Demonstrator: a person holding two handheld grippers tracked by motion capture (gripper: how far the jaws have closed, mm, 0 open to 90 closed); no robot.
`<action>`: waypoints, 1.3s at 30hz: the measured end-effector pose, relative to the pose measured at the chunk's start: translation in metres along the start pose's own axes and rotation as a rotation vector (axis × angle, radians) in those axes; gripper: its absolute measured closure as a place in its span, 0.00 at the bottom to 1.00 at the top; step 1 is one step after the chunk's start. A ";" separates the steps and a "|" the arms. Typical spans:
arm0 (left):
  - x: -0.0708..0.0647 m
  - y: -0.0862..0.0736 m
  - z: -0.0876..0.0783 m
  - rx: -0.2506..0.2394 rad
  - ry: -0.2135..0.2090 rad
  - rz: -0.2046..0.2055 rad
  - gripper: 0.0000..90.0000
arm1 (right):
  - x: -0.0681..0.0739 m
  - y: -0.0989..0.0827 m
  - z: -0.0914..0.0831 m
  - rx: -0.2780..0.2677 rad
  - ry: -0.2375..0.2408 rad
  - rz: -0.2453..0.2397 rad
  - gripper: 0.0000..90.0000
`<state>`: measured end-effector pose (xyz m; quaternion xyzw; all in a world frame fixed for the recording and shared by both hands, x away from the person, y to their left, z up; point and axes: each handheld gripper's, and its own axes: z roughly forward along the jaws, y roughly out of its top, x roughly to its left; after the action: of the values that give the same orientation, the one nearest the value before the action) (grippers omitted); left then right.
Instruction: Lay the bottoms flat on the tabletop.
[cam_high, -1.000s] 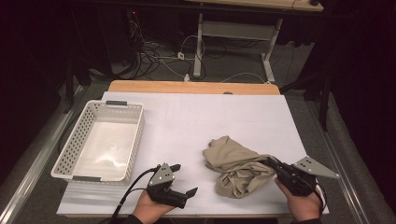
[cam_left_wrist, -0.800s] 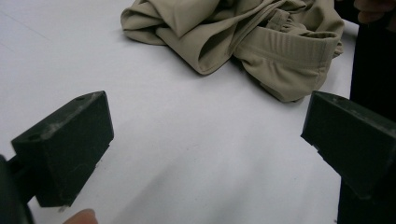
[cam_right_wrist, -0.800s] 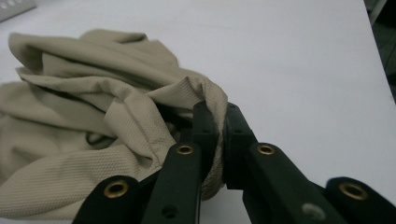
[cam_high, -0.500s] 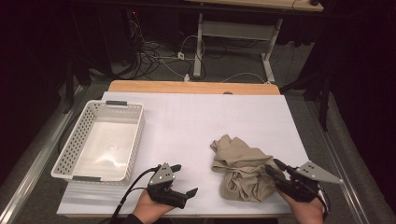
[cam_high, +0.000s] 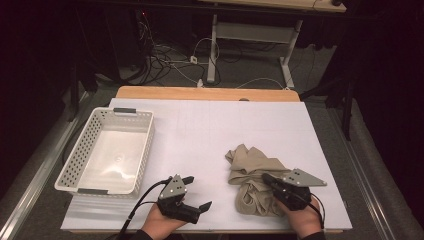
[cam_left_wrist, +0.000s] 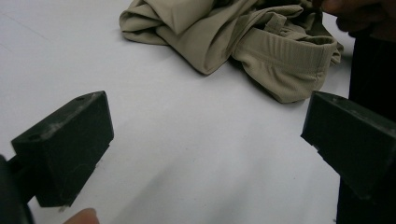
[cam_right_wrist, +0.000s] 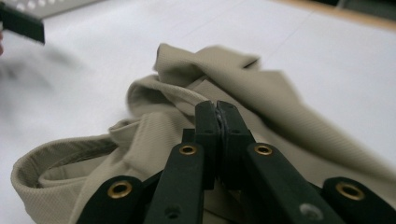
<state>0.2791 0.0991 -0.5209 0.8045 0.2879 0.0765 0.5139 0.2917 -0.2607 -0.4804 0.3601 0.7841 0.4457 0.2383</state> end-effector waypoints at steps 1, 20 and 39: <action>0.000 0.000 0.000 0.000 0.000 0.000 0.01 | -0.008 0.001 -0.012 -0.038 -0.034 0.018 1.00; 0.000 0.001 0.001 0.016 -0.005 0.003 0.01 | -0.092 -0.071 -0.104 -0.048 -0.321 0.286 0.99; -0.001 0.001 0.001 0.014 -0.003 0.010 0.01 | 0.025 -0.021 0.002 0.105 0.053 0.005 0.88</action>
<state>0.2791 0.0975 -0.5208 0.8096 0.2837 0.0761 0.5083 0.2699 -0.2476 -0.5007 0.3622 0.8115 0.4141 0.1971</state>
